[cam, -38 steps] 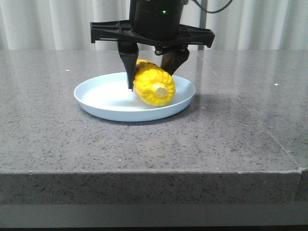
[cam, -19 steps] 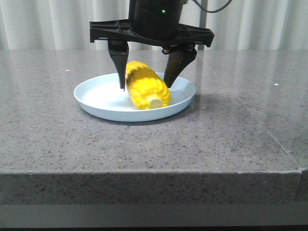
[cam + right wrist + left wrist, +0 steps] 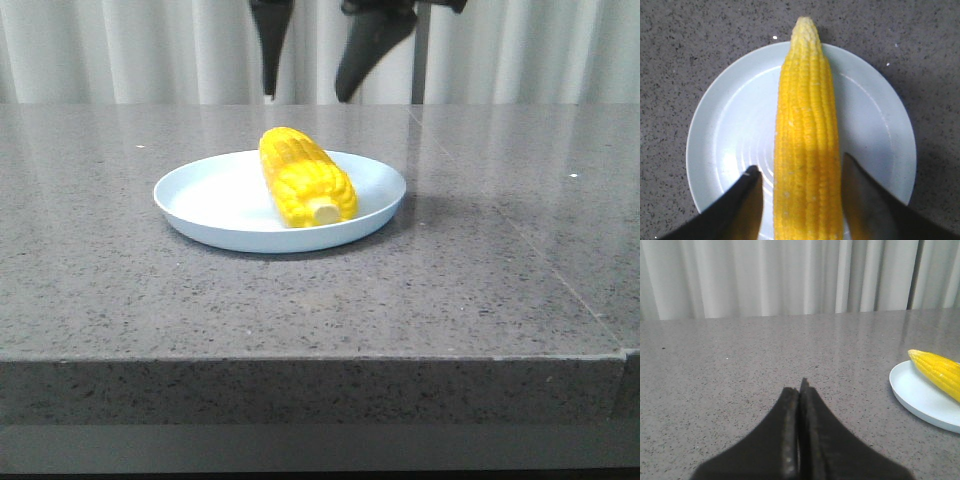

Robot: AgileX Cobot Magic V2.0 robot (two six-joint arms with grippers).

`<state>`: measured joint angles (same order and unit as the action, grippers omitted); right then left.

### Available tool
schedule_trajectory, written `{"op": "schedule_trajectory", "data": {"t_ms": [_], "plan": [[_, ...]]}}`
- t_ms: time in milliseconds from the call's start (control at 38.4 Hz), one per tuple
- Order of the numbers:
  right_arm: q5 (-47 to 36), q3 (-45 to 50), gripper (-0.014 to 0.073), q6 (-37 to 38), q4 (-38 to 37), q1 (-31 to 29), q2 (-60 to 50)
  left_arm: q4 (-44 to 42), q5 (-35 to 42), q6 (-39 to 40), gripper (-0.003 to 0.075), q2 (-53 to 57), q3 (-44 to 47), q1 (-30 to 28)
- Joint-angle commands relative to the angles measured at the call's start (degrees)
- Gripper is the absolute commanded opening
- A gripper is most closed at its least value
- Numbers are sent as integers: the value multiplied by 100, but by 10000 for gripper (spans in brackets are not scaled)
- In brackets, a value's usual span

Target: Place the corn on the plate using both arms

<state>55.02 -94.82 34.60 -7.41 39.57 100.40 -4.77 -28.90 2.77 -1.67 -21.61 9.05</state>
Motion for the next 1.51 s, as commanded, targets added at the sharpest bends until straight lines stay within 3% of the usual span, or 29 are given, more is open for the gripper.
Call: {"op": "schedule_trajectory", "data": {"t_ms": [0, 104, 260, 442, 806, 1118, 1275, 1483], "plan": [[-183, -208, 142, 6, -141, -17, -360, -25, 433, 32, -20, -64, -145, 11], [-182, -208, 26, 6, -160, -17, -362, -25, 433, 32, -20, -64, -145, 11], [-142, -208, -57, -5, -268, -17, -394, -25, 433, 32, -20, -64, -145, 11], [312, -208, -59, -5, -681, -224, -631, -25, 433, 32, -20, -64, -145, 11], [876, 373, -59, -543, -987, -1536, -1773, -25, 433, 32, -20, -64, -145, 11], [749, 1770, -59, -735, -987, -2338, -2931, -25, 433, 32, -20, -64, -145, 11], [612, 2471, -59, -735, -993, -2352, -3619, -25, 433, 32, -20, -64, -145, 11], [-217, 3573, -59, -735, -992, -2352, -4784, -25, 433, 32, -20, -64, -145, 11]]}}
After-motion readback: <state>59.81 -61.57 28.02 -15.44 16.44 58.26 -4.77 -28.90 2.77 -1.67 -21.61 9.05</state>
